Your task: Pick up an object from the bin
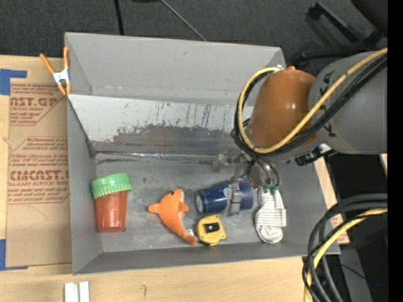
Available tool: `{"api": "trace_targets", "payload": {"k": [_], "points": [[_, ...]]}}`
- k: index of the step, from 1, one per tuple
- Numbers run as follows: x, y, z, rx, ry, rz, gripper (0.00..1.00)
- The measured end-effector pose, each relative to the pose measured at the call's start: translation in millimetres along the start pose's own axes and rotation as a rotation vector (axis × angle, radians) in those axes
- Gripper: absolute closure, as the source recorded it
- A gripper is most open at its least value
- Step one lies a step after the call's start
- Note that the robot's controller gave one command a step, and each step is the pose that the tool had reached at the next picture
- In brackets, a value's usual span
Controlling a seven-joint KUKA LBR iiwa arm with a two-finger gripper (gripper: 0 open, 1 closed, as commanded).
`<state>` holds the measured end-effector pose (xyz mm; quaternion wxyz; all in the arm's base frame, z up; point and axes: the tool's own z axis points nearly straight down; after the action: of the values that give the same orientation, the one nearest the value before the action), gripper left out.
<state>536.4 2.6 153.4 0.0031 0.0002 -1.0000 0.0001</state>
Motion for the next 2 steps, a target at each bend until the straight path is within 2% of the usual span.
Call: {"api": "trace_targets", "payload": {"k": [1,2], "points": [[-1.5,0.0,-4.6,0.000,-0.007,0.000,0.00],[-9.1,-12.0,68.9,0.000,-0.007,-0.051,1.00]]}}
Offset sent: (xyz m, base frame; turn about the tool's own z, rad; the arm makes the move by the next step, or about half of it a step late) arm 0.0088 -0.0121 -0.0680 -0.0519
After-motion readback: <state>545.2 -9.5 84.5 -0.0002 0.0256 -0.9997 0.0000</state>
